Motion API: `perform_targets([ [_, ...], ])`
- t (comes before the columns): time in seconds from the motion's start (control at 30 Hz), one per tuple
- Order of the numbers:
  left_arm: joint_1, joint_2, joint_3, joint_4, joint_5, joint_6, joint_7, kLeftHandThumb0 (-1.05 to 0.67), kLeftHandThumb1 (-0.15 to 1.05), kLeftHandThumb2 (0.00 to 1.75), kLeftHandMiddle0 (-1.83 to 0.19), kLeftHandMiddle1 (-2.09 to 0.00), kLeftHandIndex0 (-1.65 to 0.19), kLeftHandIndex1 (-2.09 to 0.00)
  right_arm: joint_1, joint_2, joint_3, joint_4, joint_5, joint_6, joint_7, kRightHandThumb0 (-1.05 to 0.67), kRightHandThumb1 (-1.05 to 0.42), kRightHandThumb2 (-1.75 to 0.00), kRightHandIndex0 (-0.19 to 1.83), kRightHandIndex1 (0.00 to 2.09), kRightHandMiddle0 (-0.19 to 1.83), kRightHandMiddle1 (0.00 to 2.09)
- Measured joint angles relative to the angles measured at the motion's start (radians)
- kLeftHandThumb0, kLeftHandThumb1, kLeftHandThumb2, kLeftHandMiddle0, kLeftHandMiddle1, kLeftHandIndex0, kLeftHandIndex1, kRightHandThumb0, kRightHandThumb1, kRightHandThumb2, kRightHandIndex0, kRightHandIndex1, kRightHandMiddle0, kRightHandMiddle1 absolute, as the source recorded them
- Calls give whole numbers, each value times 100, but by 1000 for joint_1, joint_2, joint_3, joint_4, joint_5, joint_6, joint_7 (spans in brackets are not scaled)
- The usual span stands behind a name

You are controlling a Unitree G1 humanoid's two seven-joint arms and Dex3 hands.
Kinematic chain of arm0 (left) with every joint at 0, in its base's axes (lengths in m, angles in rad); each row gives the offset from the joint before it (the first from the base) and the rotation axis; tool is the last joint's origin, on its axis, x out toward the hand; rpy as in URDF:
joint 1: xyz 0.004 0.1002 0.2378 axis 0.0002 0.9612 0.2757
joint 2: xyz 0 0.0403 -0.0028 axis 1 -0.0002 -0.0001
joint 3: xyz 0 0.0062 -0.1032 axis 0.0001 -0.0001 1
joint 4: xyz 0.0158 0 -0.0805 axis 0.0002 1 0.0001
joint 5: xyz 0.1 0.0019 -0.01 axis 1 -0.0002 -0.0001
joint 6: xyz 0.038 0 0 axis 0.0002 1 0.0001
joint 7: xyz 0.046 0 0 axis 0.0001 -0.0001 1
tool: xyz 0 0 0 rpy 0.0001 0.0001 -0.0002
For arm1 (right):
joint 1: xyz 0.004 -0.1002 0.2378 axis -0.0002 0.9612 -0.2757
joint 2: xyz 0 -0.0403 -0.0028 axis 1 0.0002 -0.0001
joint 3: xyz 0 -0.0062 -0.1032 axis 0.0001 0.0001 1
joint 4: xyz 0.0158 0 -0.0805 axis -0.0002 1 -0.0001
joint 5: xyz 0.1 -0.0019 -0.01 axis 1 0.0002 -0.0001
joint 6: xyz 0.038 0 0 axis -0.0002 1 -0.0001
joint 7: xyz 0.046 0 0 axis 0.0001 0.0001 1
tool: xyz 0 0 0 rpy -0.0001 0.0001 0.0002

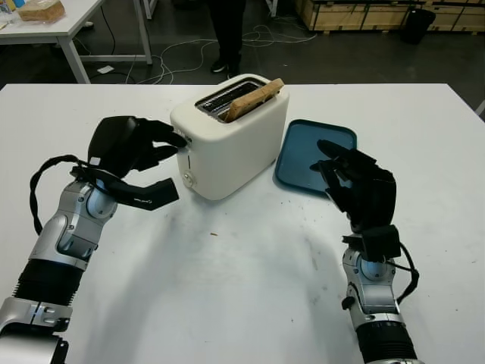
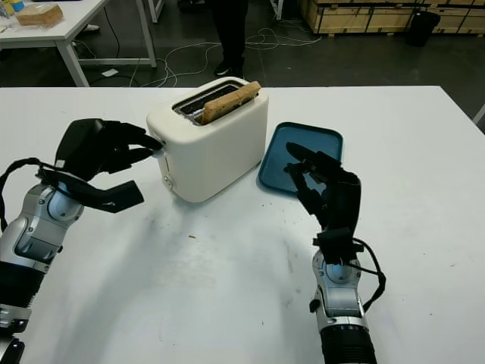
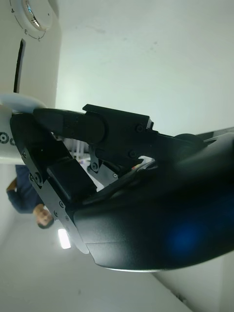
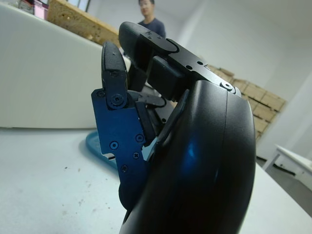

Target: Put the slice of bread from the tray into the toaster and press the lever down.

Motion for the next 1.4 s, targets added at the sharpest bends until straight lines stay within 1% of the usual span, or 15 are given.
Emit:
perform_targets([
  [0.1,-2,-17,-44,18,24,33,-10,-26,85,20,-91,-96,-120,-10,1,1,-2,0,1,-7,0,-36,-92,-20,68,113,107,3],
  [0.2,-29,-87,-129,126,94,111,23,-30,82,28,-90,-84,-116,-5,4,2,-5,0,0,-13,-3,-36,-92,-20,68,114,107,3],
  [0.27,-73,-125,-160,202,121,135,66,-31,88,21,-87,-88,-115,-3,4,2,-5,1,-2,-13,-6,-37,-92,-20,66,113,107,3],
  [0.37,-109,-169,-189,307,138,168,123,-27,92,15,-98,-54,-108,-2,8,4,-3,1,-2,-13,-7,-35,-92,-20,66,112,106,3],
  [0.47,-120,-206,-211,378,149,187,184,-25,92,12,-109,-45,-115,-5,17,4,-9,1,-2,-13,-8,-34,-92,-20,67,111,107,3],
  [0.73,-146,-215,-263,398,155,226,200,-23,92,15,-114,-24,-109,-1,21,4,-27,1,7,-13,-9,-35,-92,-19,69,111,107,3],
  [0.83,-130,-210,-277,350,156,268,200,-26,92,20,-113,-26,-110,-1,23,4,-26,-3,0,-13,-11,-37,-92,-19,69,110,107,3],
  [0.87,-116,-205,-280,316,156,286,199,-28,91,22,-108,-47,-116,-5,23,4,-26,-4,-1,-13,-11,-38,-92,-19,69,109,108,3],
  [0.9,-99,-199,-281,281,156,300,199,-29,90,23,-83,-106,-122,-14,23,4,-26,-5,-2,-13,-11,-38,-92,-19,70,109,108,3],
  [0.97,-53,-183,-286,196,158,324,198,-31,84,29,-70,-151,-118,-44,25,4,-26,-7,-2,-13,-12,-38,-92,-18,70,109,108,4],
  [1.03,17,-157,-286,95,156,324,210,-31,74,44,-76,-151,-97,-75,27,4,-24,-15,-1,-13,-11,-37,-92,-18,70,109,107,3],
  [1.1,120,-145,-283,2,143,306,269,-32,71,51,-79,-138,-88,-77,27,4,-22,-17,1,-14,-9,-37,-92,-19,69,110,107,4],
  [1.2,248,-161,-277,-71,107,228,372,-36,73,53,-78,-144,-83,-69,27,4,-20,-18,-1,-14,-9,-39,-92,-19,68,111,107,4],
  [1.27,268,-179,-263,-133,109,158,433,-38,75,55,-79,-149,-85,-68,26,5,-18,-18,-2,-15,-8,-39,-92,-19,68,111,107,4],
  [1.4,197,-224,-197,-203,114,84,516,-40,68,72,-82,-148,-87,-69,27,4,-14,-18,-1,-19,2,-39,-92,-20,68,112,107,4],
])
